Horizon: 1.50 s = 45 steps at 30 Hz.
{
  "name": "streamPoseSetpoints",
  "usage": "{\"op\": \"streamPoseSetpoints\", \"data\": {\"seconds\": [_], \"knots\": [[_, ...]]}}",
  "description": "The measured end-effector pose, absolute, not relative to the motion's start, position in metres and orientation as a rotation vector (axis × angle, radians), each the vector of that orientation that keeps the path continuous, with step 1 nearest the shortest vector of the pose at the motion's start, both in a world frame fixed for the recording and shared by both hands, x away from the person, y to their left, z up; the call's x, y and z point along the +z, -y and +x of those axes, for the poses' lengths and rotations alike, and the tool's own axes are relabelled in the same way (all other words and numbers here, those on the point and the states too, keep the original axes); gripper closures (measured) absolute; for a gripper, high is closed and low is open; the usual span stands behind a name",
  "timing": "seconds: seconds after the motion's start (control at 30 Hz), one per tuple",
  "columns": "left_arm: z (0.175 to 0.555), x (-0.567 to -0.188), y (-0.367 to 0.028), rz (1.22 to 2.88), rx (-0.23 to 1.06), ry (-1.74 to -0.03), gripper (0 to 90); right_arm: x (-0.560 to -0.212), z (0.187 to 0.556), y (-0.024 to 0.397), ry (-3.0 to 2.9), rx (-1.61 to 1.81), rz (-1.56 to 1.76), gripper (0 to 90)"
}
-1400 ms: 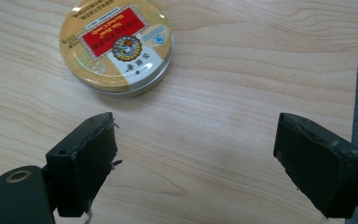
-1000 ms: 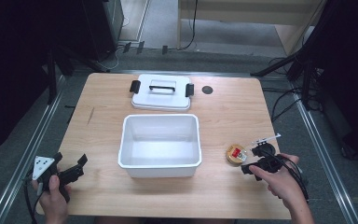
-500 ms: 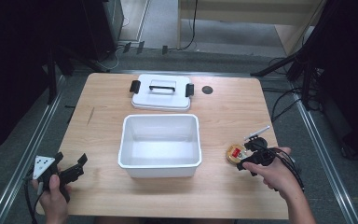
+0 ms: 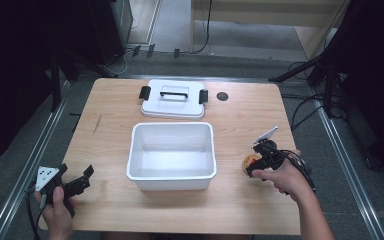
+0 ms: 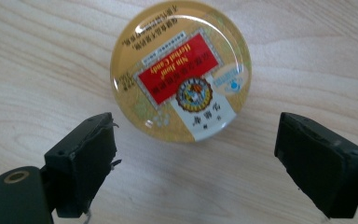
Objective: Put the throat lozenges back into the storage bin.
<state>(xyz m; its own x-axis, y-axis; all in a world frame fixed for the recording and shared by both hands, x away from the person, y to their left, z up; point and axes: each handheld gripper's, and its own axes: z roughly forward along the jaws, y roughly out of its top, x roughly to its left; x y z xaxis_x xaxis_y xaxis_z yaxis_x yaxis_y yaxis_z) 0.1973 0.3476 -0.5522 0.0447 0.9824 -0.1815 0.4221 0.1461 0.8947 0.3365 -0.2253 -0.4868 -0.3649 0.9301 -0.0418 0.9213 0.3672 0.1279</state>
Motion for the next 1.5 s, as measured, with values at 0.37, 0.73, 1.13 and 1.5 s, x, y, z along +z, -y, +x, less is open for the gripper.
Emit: {"op": "streamPoseSetpoints", "data": {"seconds": [0.37, 0.73, 1.13, 1.5], "knots": [[0.198, -0.552, -0.347, 1.428, 0.797, -1.539, 0.0, -0.497, 0.352, 0.211, -2.499, 0.063, 1.725, 12.2], [0.198, -0.552, -0.347, 1.43, 0.786, -1.541, 0.0, -0.507, 0.362, 0.202, -2.487, 0.031, 1.754, 12.9], [0.199, -0.552, -0.348, 1.423, 0.779, -1.546, 0.0, -0.501, 0.361, 0.205, -2.526, 0.086, 1.735, 20.0], [0.199, -0.552, -0.348, 1.423, 0.778, -1.547, 0.0, -0.48, 0.357, 0.204, -2.542, 0.126, 1.683, 20.0]]}}
